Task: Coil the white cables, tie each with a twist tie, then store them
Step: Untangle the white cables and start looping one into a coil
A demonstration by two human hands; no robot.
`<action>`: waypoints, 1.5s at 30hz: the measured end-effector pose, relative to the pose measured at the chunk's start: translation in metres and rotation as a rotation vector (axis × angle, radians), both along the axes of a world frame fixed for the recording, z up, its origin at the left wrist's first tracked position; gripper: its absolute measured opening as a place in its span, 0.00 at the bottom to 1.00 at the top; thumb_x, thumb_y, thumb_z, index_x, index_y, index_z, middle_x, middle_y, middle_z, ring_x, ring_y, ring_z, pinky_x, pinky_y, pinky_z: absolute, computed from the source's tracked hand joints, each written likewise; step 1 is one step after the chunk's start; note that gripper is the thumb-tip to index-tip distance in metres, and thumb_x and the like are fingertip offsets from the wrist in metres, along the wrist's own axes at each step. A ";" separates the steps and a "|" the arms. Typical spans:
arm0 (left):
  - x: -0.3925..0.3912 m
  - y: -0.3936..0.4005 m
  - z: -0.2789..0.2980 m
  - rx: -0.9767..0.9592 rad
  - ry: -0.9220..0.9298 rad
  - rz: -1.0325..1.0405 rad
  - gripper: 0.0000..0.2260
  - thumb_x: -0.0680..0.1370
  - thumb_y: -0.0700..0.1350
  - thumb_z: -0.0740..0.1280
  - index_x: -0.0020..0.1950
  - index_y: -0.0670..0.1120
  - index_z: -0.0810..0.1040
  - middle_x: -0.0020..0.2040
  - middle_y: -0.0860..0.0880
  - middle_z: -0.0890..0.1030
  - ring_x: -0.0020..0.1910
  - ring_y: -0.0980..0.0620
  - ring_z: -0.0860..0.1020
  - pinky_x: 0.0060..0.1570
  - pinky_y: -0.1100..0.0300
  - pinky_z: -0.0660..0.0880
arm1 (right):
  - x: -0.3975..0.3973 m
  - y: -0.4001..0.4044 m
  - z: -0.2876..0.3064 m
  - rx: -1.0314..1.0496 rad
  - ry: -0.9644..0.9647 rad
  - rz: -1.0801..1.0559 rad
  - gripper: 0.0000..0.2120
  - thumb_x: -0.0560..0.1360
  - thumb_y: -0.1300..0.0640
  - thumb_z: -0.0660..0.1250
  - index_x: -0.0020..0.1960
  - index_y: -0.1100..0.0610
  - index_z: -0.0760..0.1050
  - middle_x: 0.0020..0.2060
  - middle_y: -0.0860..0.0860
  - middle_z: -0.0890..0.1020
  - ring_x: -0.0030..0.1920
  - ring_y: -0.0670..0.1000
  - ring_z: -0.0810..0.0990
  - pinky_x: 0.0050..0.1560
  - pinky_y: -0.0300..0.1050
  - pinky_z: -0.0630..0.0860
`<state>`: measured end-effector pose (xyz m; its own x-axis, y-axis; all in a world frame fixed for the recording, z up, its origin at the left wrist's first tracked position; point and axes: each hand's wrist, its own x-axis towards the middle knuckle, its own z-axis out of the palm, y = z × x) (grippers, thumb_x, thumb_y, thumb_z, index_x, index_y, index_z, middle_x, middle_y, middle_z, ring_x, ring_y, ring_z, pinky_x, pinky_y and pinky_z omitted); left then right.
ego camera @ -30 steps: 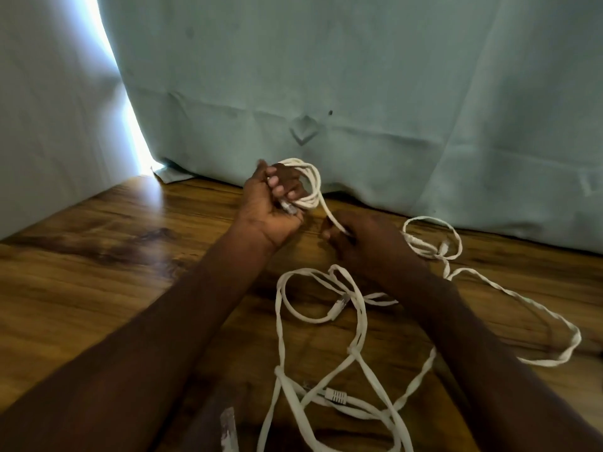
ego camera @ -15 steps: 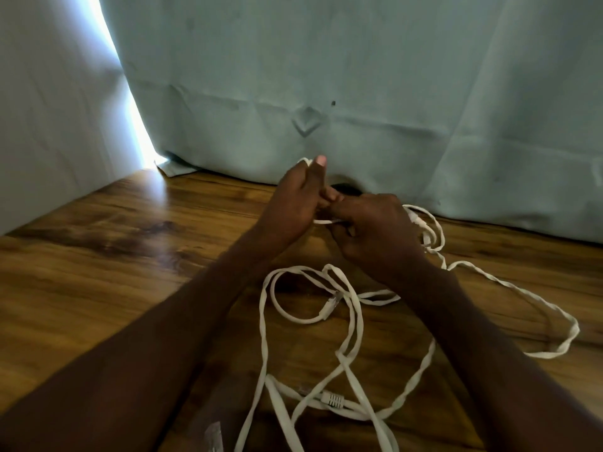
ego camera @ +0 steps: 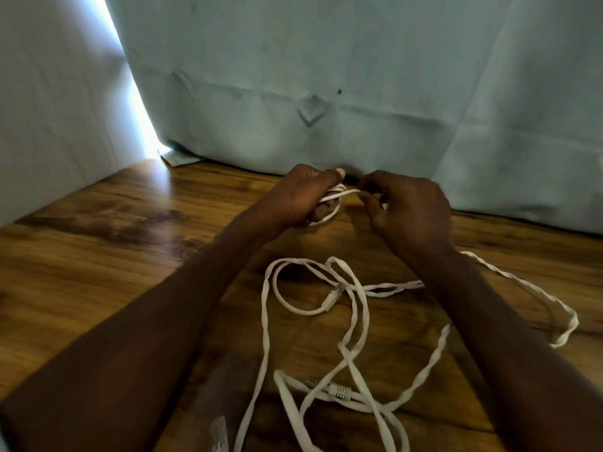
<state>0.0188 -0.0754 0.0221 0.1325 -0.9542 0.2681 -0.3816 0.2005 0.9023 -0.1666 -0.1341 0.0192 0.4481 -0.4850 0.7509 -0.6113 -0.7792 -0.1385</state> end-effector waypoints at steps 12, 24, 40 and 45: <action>0.001 -0.016 -0.018 0.176 0.569 -0.003 0.19 0.86 0.54 0.54 0.39 0.48 0.68 0.22 0.52 0.61 0.16 0.55 0.56 0.22 0.65 0.55 | 0.010 0.012 0.008 -0.187 0.002 0.120 0.10 0.76 0.57 0.65 0.53 0.51 0.84 0.54 0.48 0.84 0.58 0.53 0.80 0.60 0.55 0.70; -0.004 -0.020 -0.021 0.098 0.584 0.178 0.19 0.86 0.52 0.55 0.36 0.47 0.69 0.24 0.50 0.65 0.19 0.53 0.59 0.26 0.64 0.57 | 0.011 0.021 -0.001 0.140 0.046 0.413 0.05 0.78 0.52 0.72 0.50 0.53 0.83 0.37 0.45 0.81 0.36 0.47 0.78 0.38 0.50 0.76; 0.001 -0.023 -0.022 0.124 0.643 0.147 0.19 0.86 0.52 0.54 0.37 0.48 0.68 0.23 0.51 0.62 0.17 0.54 0.57 0.27 0.64 0.54 | -0.006 0.026 0.004 0.900 0.489 0.571 0.11 0.71 0.55 0.80 0.52 0.45 0.85 0.49 0.44 0.86 0.51 0.43 0.84 0.51 0.37 0.80; 0.017 -0.024 -0.022 0.011 0.631 0.287 0.17 0.85 0.49 0.54 0.38 0.46 0.68 0.21 0.50 0.62 0.16 0.53 0.58 0.26 0.66 0.54 | -0.030 -0.013 -0.005 0.644 0.328 0.189 0.11 0.69 0.53 0.82 0.43 0.39 0.83 0.44 0.50 0.87 0.47 0.53 0.85 0.52 0.56 0.82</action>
<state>0.0359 -0.0992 0.0000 0.5075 -0.8604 0.0474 0.1800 0.1597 0.9706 -0.1965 -0.1473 0.0143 0.7198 -0.6760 0.1577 -0.5633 -0.7016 -0.4365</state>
